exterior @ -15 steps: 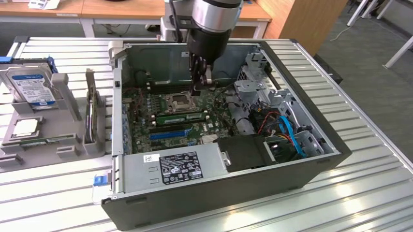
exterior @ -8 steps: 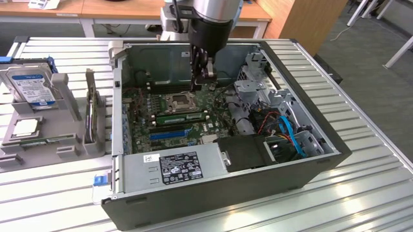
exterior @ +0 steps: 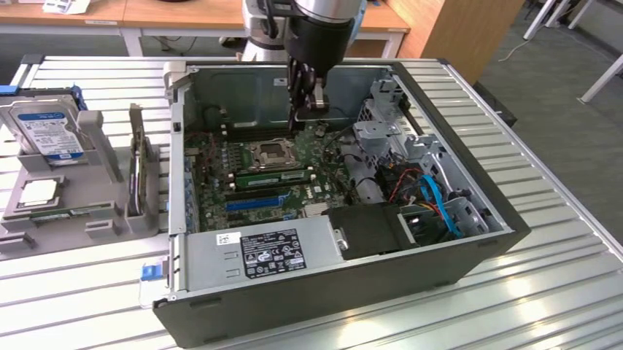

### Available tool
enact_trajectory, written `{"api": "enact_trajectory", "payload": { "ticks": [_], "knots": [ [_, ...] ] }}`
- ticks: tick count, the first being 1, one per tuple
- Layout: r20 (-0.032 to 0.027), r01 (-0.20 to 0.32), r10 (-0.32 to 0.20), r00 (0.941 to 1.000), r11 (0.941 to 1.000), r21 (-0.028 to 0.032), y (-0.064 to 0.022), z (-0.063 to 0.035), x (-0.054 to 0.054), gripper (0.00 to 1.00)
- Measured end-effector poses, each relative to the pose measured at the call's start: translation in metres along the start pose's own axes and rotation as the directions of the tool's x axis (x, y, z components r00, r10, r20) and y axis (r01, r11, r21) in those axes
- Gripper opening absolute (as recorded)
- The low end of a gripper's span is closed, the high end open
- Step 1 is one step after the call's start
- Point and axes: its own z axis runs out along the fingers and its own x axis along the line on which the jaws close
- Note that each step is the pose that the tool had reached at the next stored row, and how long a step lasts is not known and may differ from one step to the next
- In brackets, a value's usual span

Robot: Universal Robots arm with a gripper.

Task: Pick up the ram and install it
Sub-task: 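Insert the ram into the slot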

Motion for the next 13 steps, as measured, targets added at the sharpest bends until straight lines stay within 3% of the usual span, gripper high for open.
{"api": "enact_trajectory", "payload": {
  "ticks": [8, 13],
  "knots": [
    [0.0001, 0.0, 0.0, 1.0, 1.0, 0.0017, 0.0003, -0.0029, -0.0001, 0.18],
    [0.0003, 0.0, 0.0, 1.0, 1.0, 0.0094, 0.0012, -0.0033, -0.0001, 0.18]
  ]
}}
